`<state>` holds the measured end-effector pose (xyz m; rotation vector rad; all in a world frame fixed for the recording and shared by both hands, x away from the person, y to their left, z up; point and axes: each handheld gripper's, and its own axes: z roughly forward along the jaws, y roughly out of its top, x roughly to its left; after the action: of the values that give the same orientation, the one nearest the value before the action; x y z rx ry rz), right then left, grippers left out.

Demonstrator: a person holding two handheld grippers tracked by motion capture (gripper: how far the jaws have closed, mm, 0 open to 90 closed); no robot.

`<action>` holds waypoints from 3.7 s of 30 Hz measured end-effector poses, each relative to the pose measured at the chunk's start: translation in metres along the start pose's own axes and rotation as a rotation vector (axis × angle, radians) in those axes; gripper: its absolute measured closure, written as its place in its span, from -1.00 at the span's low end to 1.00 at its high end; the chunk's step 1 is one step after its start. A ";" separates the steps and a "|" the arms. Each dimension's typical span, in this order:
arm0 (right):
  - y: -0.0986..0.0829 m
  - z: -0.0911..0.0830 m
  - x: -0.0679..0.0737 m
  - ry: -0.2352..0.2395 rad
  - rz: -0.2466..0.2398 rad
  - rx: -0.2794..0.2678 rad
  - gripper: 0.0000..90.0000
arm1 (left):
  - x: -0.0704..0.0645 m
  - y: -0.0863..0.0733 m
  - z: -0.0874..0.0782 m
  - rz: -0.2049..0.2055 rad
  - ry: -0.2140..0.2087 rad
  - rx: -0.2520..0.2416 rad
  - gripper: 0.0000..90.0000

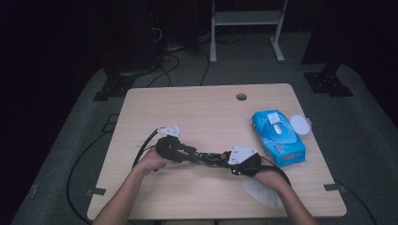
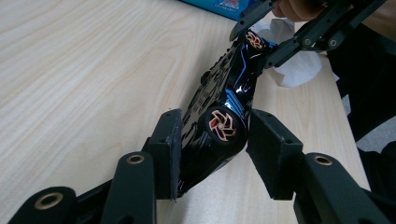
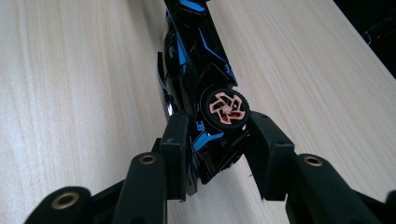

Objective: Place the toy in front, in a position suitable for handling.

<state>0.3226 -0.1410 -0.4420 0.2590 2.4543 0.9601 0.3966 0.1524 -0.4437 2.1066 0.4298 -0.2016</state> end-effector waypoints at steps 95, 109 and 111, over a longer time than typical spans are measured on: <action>-0.032 -0.077 0.012 0.033 0.361 0.022 -0.34 | -0.036 -0.034 0.019 0.181 0.139 0.084 -0.65; -0.089 -0.094 0.024 -0.039 0.479 0.137 -0.26 | -0.045 -0.032 0.030 0.241 0.153 0.126 -0.73; -0.091 -0.089 0.025 -0.040 0.478 0.149 -0.20 | -0.044 -0.033 0.029 0.235 0.155 0.123 -0.75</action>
<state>0.2566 -0.2513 -0.4568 0.9384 2.4774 0.9415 0.3436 0.1343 -0.4720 2.2817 0.2625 0.0739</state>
